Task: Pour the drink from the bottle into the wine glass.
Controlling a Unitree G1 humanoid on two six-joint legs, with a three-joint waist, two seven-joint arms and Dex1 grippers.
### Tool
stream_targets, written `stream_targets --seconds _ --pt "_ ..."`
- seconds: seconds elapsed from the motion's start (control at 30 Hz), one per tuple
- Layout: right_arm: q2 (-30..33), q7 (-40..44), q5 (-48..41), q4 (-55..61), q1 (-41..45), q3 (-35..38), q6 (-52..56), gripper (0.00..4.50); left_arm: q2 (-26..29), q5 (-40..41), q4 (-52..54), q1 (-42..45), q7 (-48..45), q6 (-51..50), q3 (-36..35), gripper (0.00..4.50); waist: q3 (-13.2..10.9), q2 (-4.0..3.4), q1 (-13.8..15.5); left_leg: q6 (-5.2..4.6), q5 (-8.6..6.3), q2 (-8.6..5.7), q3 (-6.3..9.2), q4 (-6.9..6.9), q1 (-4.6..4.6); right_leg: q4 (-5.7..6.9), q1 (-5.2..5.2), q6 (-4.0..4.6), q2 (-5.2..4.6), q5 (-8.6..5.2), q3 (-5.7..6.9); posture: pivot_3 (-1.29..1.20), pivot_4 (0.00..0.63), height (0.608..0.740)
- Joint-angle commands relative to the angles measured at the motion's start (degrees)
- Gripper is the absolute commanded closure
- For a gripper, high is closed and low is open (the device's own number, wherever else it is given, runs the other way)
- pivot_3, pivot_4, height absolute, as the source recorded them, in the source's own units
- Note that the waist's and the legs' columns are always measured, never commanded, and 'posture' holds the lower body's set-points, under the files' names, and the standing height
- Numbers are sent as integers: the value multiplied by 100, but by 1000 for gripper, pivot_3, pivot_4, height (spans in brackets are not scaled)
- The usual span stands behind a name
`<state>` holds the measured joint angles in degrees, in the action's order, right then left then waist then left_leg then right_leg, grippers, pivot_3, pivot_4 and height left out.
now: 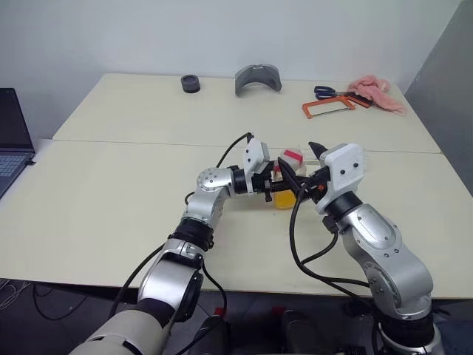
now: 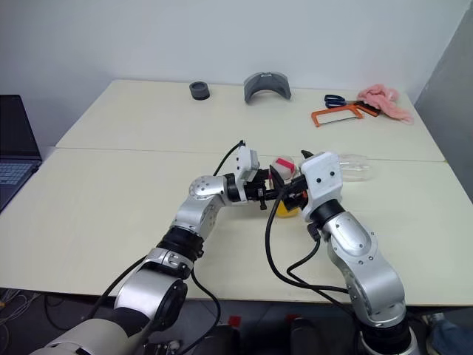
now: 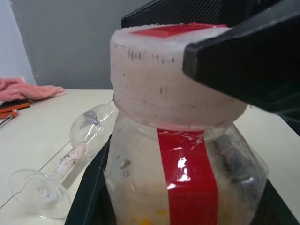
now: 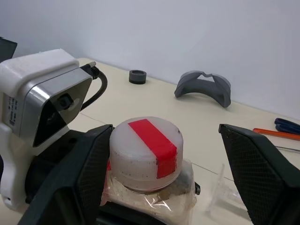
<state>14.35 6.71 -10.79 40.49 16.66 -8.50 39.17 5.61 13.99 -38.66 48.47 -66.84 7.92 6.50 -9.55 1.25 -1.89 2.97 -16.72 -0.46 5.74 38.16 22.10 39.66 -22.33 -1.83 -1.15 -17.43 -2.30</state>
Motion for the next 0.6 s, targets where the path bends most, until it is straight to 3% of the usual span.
stream_targets --seconds 0.03,0.17,0.3,0.5,0.6 --pt "-49 78 13 79 67 111 -193 1274 21 12 158 116 -15 118 -40 2766 0 0 -1 0 0 0 0 0 0 0 0 0 0 0 0 0 150 740" --pt "-34 328 -83 34 72 121 -199 2608 41 4 180 103 -47 101 -40 2766 0 0 -1 0 0 0 0 0 0 0 0 0 0 0 0 0 150 740" --pt "365 1162 -467 -84 187 222 -342 2685 91 50 207 130 -242 24 -11 2766 0 0 -1 -1 0 0 0 0 0 0 0 0 0 0 0 0 150 740" --pt "2194 3974 -1442 -1063 1072 549 -733 2685 289 47 59 323 -905 -1 72 2777 -4 -4 -2 -4 0 -11 -12 -3 -4 -9 6 0 5 0 0 0 150 740" --pt "2547 4555 -1962 -1378 1432 624 -415 2685 310 48 8 390 -1011 4 58 2778 -5 -4 -1 -5 0 -8 -11 -5 -5 -13 7 0 9 0 4 0 150 740"
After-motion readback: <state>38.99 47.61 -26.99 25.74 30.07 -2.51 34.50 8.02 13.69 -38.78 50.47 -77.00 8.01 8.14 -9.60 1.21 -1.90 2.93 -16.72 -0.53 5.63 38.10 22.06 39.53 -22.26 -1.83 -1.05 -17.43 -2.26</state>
